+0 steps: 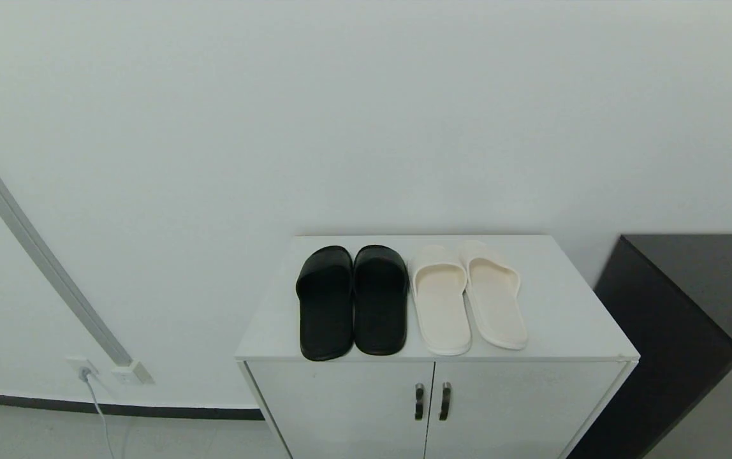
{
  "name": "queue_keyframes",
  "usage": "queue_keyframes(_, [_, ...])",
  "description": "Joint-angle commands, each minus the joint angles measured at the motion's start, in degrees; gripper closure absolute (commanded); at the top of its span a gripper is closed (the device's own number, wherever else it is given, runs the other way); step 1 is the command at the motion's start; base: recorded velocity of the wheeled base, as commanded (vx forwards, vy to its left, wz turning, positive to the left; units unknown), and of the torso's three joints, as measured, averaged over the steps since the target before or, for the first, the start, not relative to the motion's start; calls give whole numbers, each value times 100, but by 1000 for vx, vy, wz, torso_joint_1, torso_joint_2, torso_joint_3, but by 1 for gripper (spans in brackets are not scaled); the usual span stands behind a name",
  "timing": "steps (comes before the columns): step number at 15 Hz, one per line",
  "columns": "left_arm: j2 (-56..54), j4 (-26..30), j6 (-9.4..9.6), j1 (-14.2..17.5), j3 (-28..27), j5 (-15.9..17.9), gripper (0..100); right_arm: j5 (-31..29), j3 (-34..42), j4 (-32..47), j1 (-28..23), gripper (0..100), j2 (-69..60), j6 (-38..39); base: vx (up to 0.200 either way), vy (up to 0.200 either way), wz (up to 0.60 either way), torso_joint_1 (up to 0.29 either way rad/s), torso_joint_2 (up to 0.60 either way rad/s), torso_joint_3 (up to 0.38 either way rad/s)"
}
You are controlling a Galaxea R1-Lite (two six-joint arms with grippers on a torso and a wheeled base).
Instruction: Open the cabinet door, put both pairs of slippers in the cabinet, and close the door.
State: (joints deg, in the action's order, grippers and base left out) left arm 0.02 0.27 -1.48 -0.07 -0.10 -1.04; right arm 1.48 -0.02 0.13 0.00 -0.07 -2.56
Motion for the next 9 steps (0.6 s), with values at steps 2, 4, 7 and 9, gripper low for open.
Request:
queue_keyframes(2, [-2,0,-2,7,1,-2,100,19,2,13,0,0,7,-34,0,0,0,0,0,0])
queue_keyframes(4, [6,0,-2,7,1,-2,100,19,2,13,0,0,7,-34,0,0,0,0,0,0])
queue_keyframes(7, [6,0,-2,-1,1,-2,100,37,-6,4,0,0,7,-34,0,0,0,0,0,0])
queue_keyframes(9, [6,0,-2,7,1,-11,100,230,2,-13,0,0,7,-8,0,0,0,0,0,0])
